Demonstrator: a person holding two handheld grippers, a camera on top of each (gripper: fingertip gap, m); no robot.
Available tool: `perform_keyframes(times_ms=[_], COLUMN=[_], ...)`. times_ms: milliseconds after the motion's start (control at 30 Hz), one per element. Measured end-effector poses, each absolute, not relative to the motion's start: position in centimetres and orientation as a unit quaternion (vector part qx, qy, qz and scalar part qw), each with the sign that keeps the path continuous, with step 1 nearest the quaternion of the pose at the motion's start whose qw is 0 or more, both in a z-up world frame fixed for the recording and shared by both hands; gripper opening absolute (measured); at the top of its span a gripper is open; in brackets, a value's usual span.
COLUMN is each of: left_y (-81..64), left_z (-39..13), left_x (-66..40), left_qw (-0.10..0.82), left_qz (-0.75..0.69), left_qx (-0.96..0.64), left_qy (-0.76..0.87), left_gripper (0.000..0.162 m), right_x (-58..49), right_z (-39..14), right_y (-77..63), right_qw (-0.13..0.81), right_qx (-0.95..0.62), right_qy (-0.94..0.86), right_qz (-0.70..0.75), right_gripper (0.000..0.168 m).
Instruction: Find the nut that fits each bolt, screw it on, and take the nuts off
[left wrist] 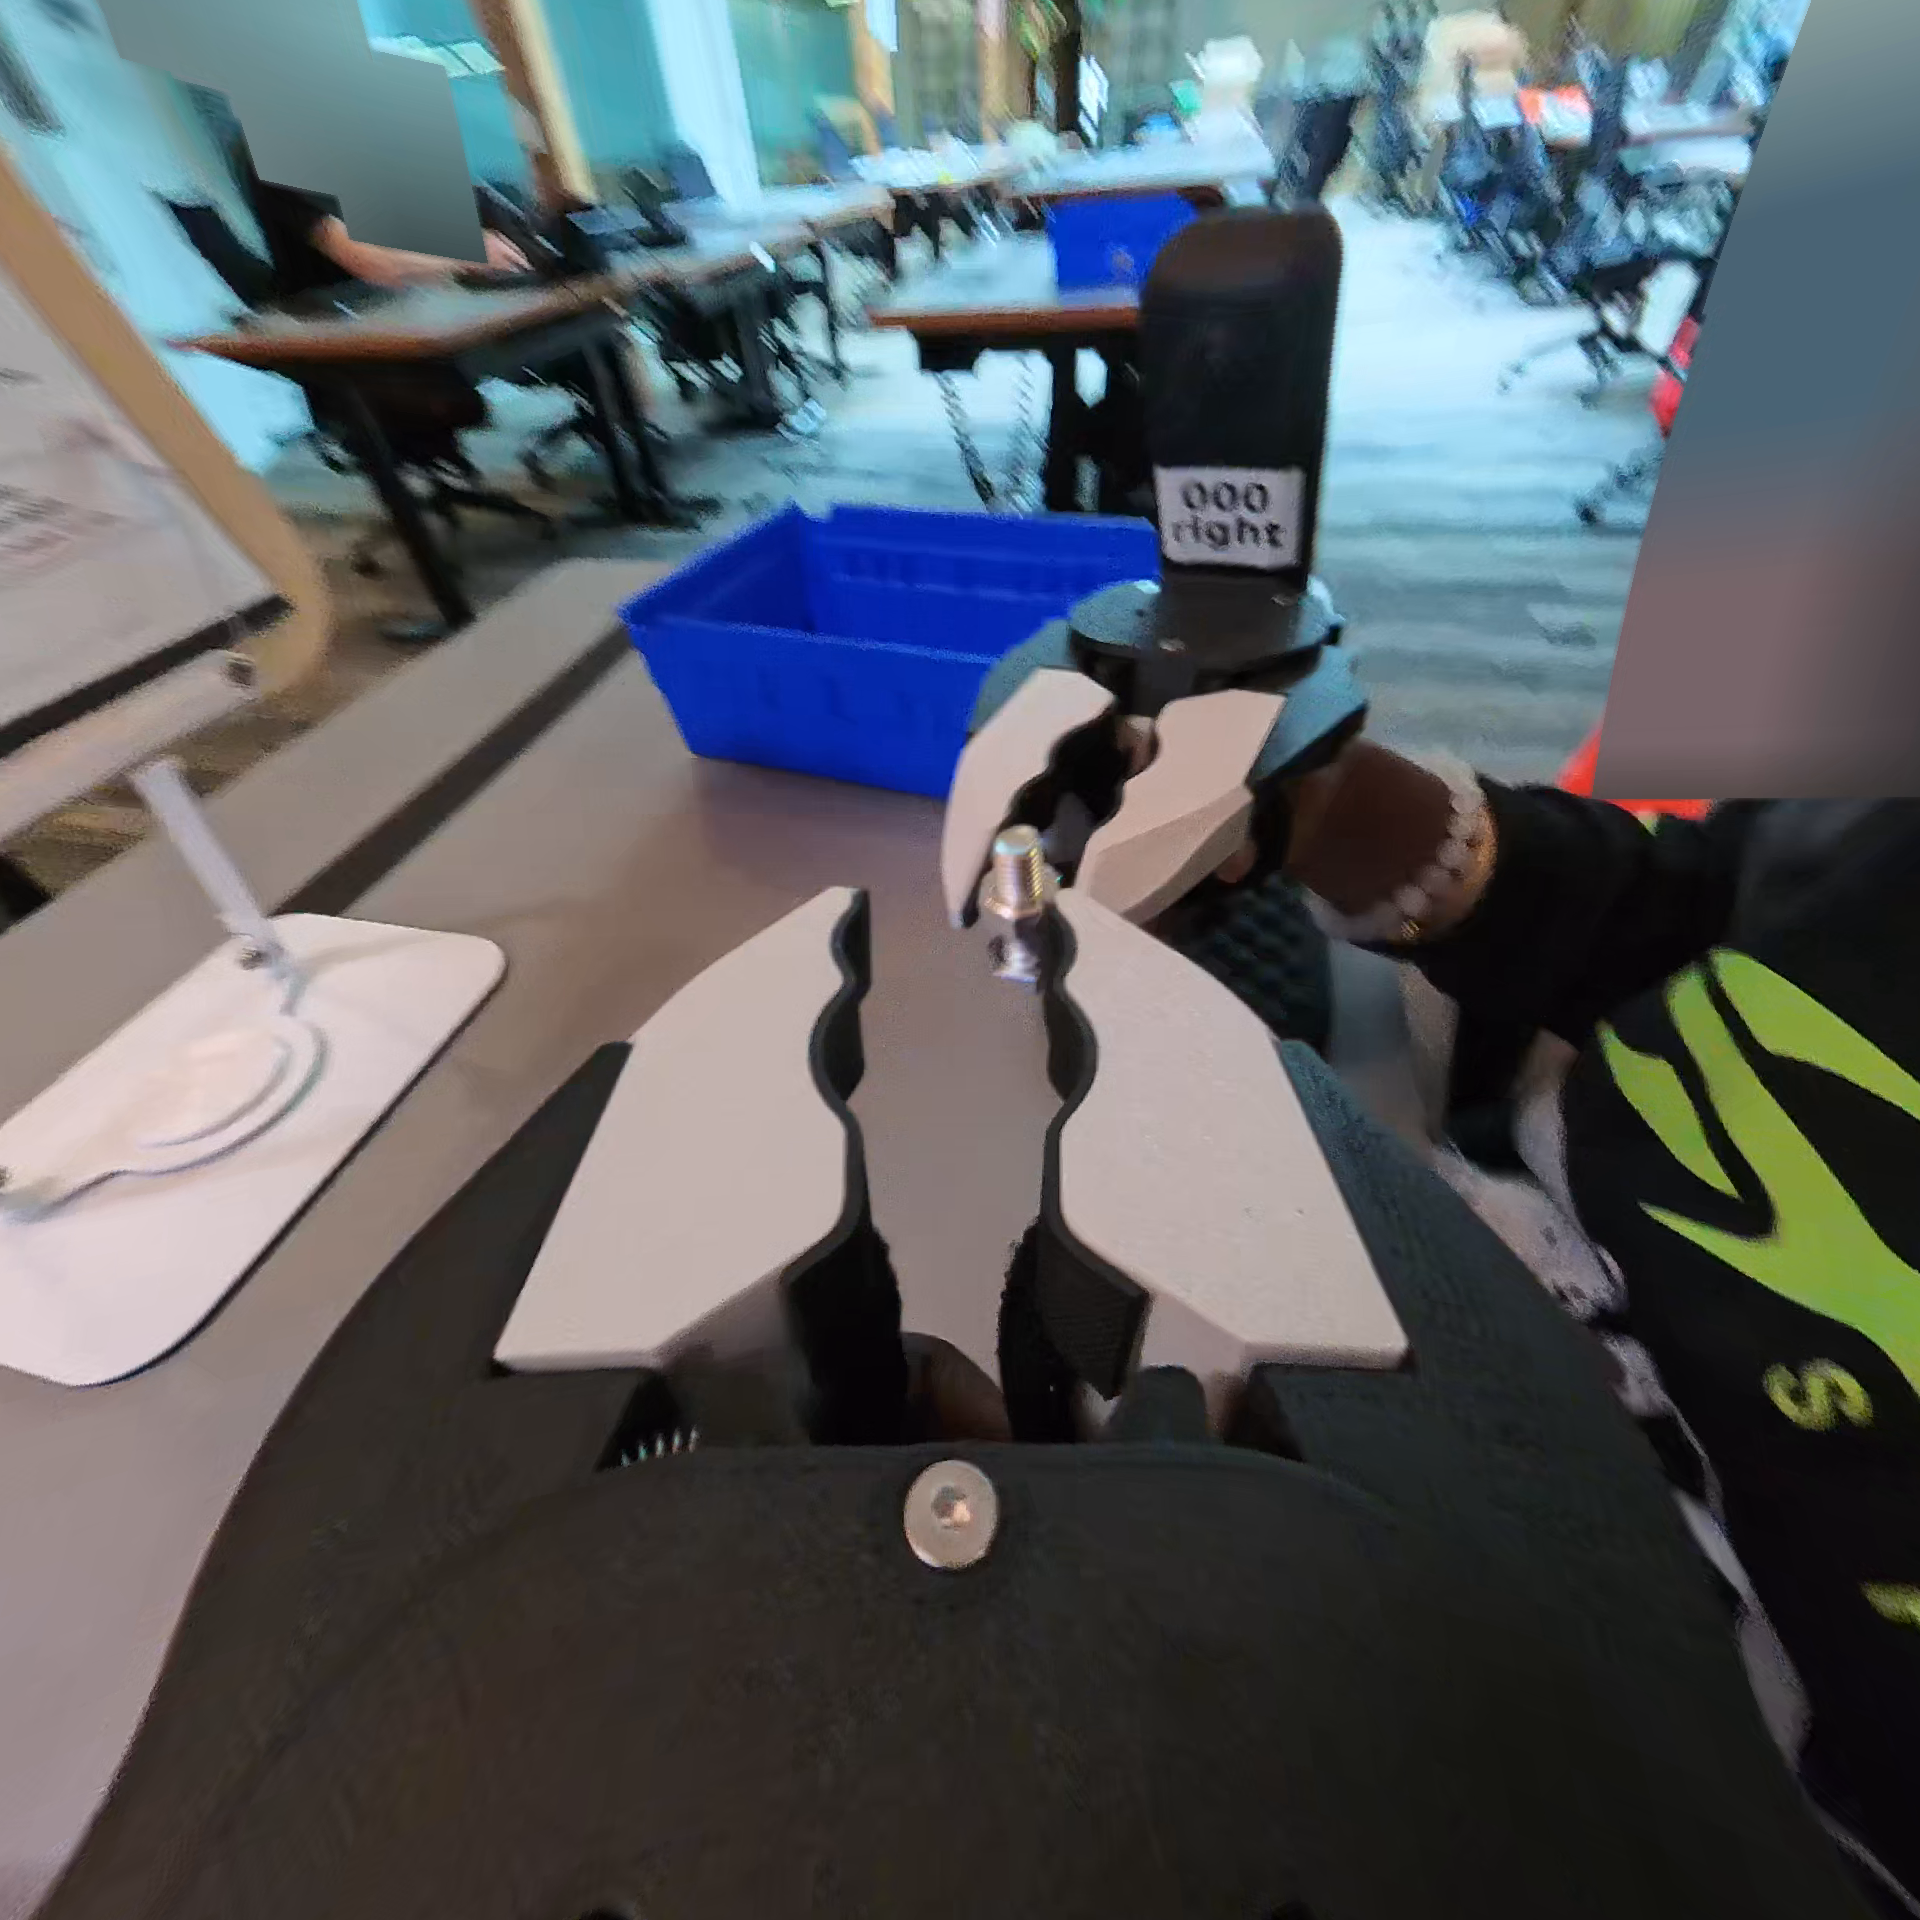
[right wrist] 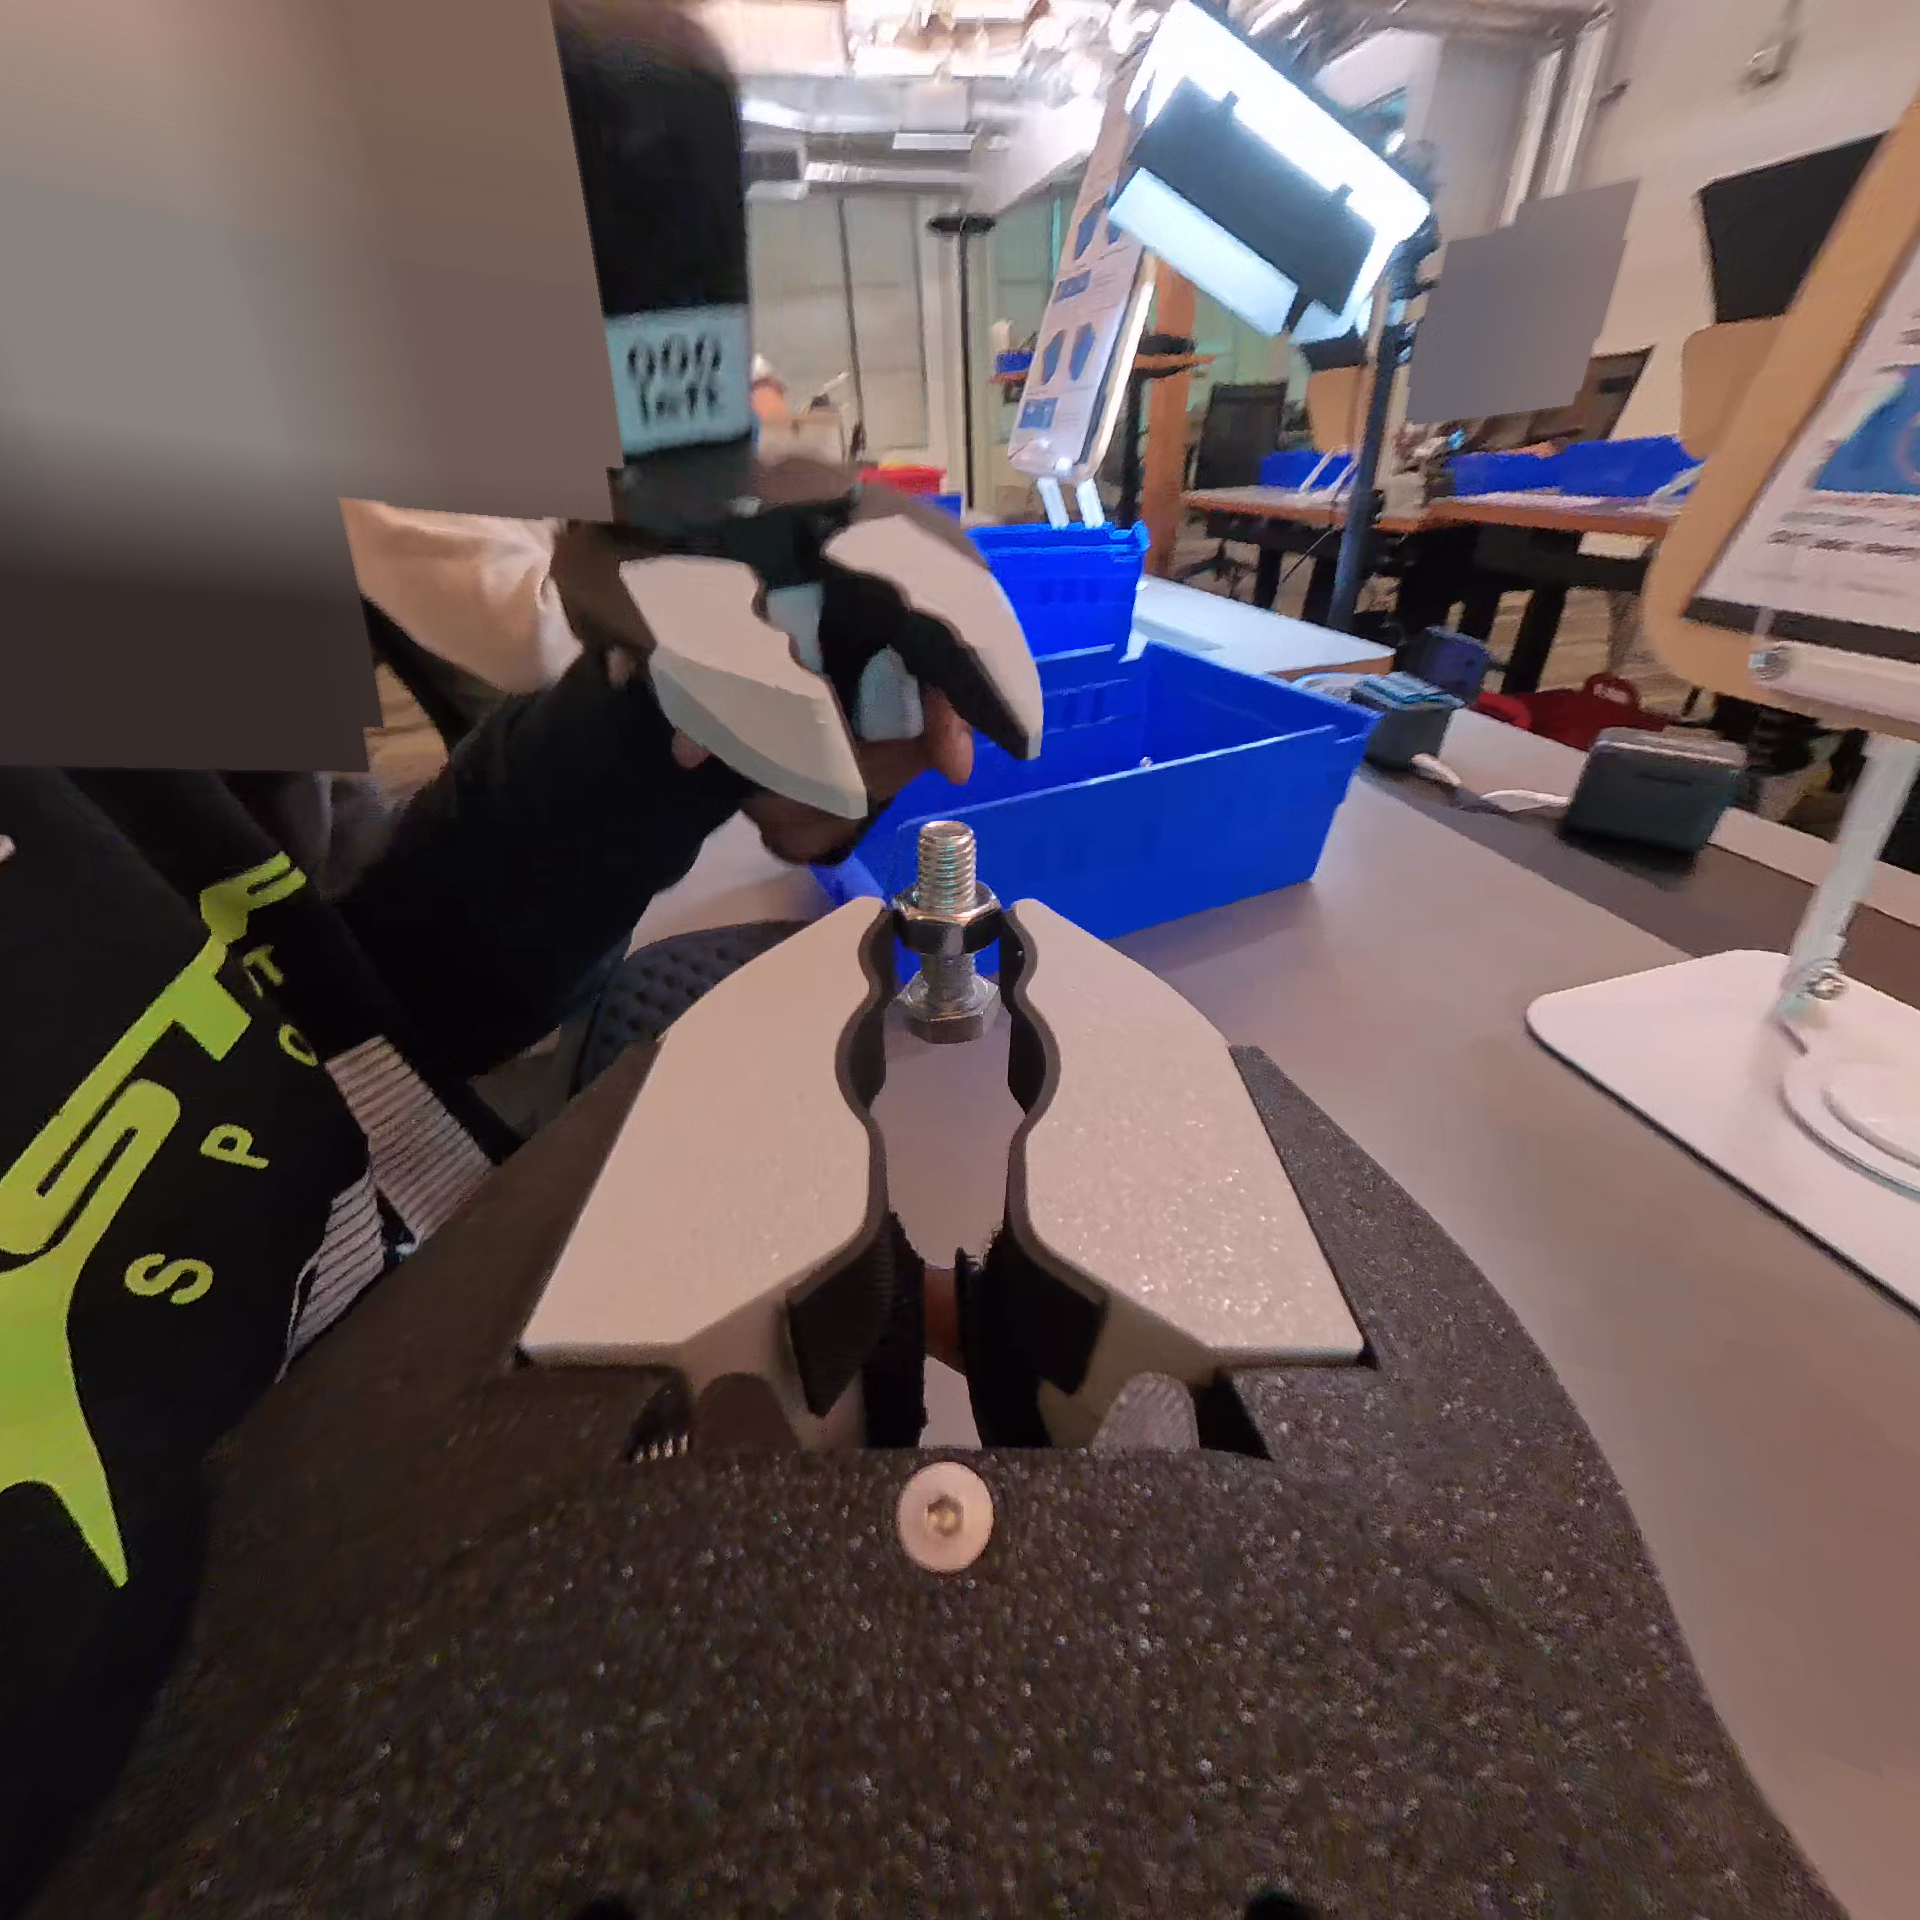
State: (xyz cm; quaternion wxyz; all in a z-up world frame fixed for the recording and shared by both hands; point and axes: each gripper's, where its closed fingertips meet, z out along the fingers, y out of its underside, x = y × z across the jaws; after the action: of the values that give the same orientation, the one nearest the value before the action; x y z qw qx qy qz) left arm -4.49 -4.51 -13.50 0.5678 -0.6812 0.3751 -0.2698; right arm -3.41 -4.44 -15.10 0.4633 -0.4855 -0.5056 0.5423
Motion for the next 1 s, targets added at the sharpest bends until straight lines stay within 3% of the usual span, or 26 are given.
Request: perform_keyframes(times_ms=[167,333,600,1000], left_y=[-4.7,-3.8,-1.4,-1.6], left_z=[-16.3,-17.7,-17.7,-16.8], left_x=[-2.2,-0.5,-2.5,-1.2], left_qw=[0.571,0.619,0.702,0.717], left_qz=[-0.348,-0.303,-0.061,-0.033], left_qx=[-0.678,-0.677,-0.684,-0.666], left_qy=[0.306,0.259,0.19,0.202], left_gripper=[0.048,0.05,0.047,0.032], right_x=[-1.4,-1.5,-2.4,-2.0], right_z=[-13.3,-13.8,-14.5,-14.5], right_y=[-3.9,-3.8,-2.4,-2.4], right_qw=[0.464,0.481,0.546,0.589], right_qx=[-0.466,-0.485,-0.54,-0.534], right_qy=[-0.451,-0.431,-0.352,-0.322], right_qz=[0.603,0.59,0.535,0.514], right_gripper=[0.019,0.019,0.019,0.019])
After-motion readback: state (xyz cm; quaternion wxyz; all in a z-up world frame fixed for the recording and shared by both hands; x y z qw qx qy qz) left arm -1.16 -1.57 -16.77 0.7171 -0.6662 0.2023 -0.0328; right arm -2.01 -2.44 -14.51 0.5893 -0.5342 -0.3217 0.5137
